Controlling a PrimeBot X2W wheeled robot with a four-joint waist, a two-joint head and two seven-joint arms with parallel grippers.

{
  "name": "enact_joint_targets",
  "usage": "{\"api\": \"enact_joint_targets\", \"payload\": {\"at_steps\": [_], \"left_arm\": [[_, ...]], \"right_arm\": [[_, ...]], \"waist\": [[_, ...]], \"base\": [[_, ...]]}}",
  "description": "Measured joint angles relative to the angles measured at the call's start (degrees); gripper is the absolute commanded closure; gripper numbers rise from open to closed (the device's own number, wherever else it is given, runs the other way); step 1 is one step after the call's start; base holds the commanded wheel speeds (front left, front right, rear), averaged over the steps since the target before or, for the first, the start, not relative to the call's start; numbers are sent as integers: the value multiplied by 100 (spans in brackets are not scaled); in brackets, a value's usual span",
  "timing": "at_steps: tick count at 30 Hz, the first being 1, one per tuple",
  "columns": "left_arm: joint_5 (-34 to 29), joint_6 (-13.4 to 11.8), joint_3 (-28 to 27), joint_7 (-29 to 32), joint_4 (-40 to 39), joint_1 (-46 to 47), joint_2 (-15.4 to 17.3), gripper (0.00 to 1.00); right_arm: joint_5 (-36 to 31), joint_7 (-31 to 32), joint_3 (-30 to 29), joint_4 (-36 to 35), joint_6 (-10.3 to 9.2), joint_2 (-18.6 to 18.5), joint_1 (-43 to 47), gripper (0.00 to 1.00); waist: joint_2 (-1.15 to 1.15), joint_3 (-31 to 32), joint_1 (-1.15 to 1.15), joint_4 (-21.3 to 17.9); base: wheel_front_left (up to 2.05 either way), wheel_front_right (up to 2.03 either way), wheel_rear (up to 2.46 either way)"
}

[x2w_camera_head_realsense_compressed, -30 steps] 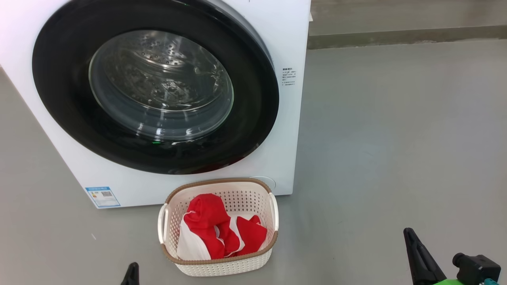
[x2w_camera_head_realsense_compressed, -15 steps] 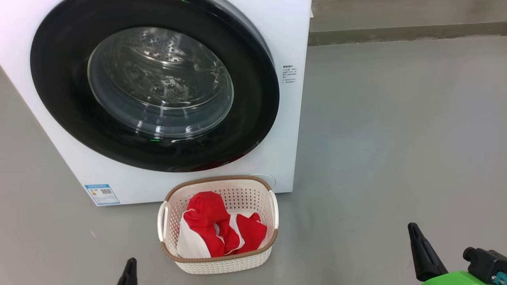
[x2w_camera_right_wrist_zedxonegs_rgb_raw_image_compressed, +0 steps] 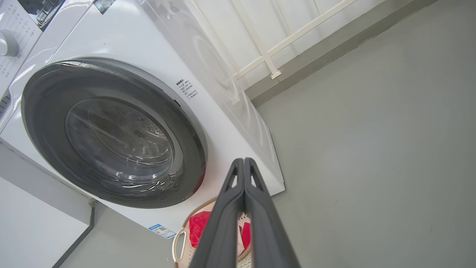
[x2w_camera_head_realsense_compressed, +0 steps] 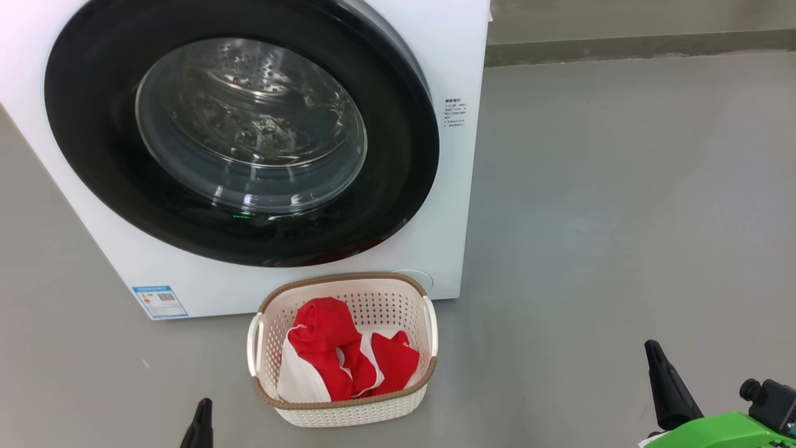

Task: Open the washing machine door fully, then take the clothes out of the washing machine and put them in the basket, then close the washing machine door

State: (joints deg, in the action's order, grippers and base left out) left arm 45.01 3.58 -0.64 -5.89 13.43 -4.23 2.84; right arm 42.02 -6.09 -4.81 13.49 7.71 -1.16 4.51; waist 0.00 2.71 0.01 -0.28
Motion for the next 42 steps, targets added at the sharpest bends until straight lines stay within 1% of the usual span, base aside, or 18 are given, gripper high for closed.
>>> {"api": "enact_joint_targets", "payload": {"at_steps": [11,13,42], "left_arm": [[686,9,-55,186,30,120,-4,100],[790,51,-67,222,33,129,-5,100],[2571,159,-218,684,94,466,-15,100]], "right_arm": [[725,167,-33,32,-1,-5,-99,100],[832,215,-41,33,-1,-8,-135,100],[2733,673,-154,115,-16,-35,-398,100]], "waist": [[0,-42,0,4],[0,-50,0,5],[0,-161,-1,15]], "base": [[0,0,0],[0,0,0],[0,0,0]]}}
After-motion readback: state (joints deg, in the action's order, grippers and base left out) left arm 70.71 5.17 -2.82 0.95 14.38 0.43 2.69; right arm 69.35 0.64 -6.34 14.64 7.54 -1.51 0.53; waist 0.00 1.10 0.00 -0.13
